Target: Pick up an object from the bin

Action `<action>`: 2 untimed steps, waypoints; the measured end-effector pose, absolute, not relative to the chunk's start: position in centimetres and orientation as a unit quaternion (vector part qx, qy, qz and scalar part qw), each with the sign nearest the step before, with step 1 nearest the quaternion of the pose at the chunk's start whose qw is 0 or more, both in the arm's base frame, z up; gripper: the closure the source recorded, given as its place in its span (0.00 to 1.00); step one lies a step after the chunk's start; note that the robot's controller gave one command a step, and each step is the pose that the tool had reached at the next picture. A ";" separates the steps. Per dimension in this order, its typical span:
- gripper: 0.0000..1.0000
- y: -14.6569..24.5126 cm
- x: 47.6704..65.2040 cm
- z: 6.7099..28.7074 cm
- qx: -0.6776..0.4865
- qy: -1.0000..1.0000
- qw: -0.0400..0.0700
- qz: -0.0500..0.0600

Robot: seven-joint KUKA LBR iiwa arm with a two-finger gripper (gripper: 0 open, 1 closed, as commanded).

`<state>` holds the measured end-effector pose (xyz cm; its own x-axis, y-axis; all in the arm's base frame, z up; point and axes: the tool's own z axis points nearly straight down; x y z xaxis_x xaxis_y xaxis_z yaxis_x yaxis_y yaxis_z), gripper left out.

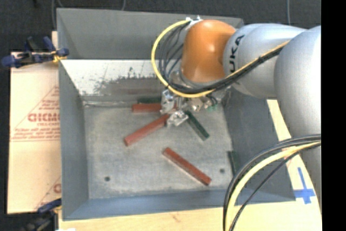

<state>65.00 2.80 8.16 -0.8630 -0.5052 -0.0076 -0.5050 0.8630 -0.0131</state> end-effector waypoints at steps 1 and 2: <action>1.00 2.8 65.0 8.2 -0.262 0.965 0.005 -0.005; 1.00 2.7 64.3 21.2 -0.305 0.952 0.003 -0.001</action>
Offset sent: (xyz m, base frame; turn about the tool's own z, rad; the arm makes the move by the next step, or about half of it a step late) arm -0.0089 -0.0004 0.1287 -0.0940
